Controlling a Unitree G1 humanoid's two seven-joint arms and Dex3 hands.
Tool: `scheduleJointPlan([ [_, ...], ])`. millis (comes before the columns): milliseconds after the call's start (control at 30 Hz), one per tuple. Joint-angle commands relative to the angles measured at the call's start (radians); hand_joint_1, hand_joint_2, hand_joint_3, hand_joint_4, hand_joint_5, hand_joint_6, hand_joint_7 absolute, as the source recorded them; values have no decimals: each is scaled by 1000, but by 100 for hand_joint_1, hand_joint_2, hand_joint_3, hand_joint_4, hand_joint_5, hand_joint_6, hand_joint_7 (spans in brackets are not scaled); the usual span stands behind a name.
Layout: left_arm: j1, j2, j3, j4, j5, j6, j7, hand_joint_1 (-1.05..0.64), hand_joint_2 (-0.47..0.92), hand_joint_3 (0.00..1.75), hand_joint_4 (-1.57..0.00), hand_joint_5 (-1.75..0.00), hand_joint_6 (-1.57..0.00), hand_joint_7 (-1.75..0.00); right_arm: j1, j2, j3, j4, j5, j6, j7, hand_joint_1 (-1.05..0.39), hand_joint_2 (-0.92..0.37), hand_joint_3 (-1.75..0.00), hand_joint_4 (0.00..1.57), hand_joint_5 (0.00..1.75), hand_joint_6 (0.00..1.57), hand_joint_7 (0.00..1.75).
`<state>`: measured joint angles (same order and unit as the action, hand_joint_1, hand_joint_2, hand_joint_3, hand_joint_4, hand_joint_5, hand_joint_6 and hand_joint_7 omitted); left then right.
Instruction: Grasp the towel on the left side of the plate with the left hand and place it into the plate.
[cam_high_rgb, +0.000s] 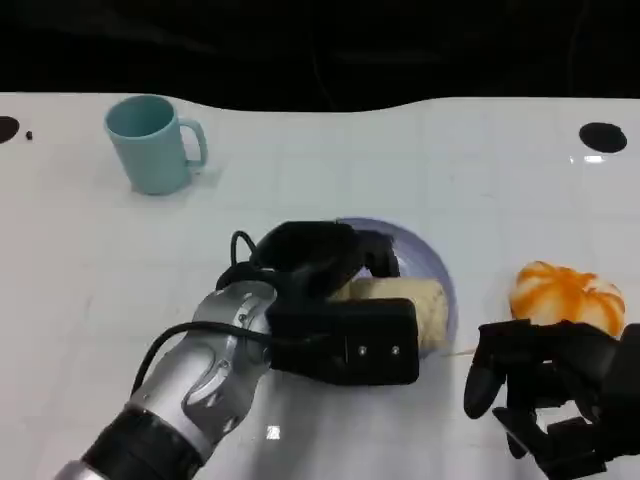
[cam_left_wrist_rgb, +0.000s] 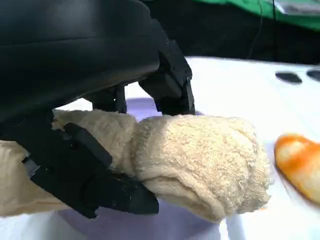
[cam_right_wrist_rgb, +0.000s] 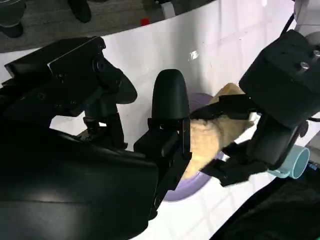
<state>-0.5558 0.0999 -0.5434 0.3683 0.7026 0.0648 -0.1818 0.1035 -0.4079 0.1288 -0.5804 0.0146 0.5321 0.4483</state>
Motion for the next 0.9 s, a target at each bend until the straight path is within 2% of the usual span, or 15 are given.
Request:
scheduleJointPlan([
  [33, -21, 38, -10, -19, 10, 0, -53, -42, 92, 12, -46, -41, -49, -2, -2, -10, -9, -9, 9, 1, 0, 4, -59, -108, 69, 169, 68, 144],
  [67, -24, 46, -12, -25, 10, 3, -72, -43, 92, 12, -46, -36, -48, -1, -3, -9, -8, -9, 9, 3, 0, 4, -58, -108, 69, 169, 68, 144],
  [100, -25, 52, -12, -31, 10, 6, -86, -51, 92, 11, -38, -28, -39, 0, -5, -10, -8, -9, 8, 4, 0, 3, -58, -108, 69, 170, 68, 144],
  [167, -27, 68, -11, -56, 9, 17, -125, -59, 92, 10, -32, -23, -31, 0, -7, -11, -5, -6, 4, 0, -1, 3, -58, -108, 69, 170, 68, 144],
  [233, -26, 81, -7, -86, 9, 28, -152, -66, 92, 10, -27, -20, -26, 0, -8, -11, -5, -4, 4, 0, -1, 3, -58, -108, 69, 170, 68, 144],
  [433, 6, 133, 19, -206, 1, 55, -207, -73, 92, 12, -26, -21, -23, 0, -7, -8, -8, 1, 11, -2, 1, 3, -58, -108, 69, 170, 68, 144],
  [600, 74, 188, 75, -324, -45, 61, -244, -73, 92, 13, -27, -23, -25, -1, -5, -9, -6, -4, 8, -1, 0, 4, -58, -107, 69, 169, 68, 143],
  [800, 183, 225, 176, -487, -156, 109, -299, -66, 92, 17, -32, -28, -31, -4, -6, -7, -5, 0, 6, -16, -2, 5, -58, -107, 70, 169, 69, 143],
  [900, 262, 209, 275, -591, -285, 170, -323, -56, 92, 21, -46, -36, -41, -8, -11, -6, -4, 0, 6, -5, -4, 4, -58, -108, 70, 169, 69, 143],
])
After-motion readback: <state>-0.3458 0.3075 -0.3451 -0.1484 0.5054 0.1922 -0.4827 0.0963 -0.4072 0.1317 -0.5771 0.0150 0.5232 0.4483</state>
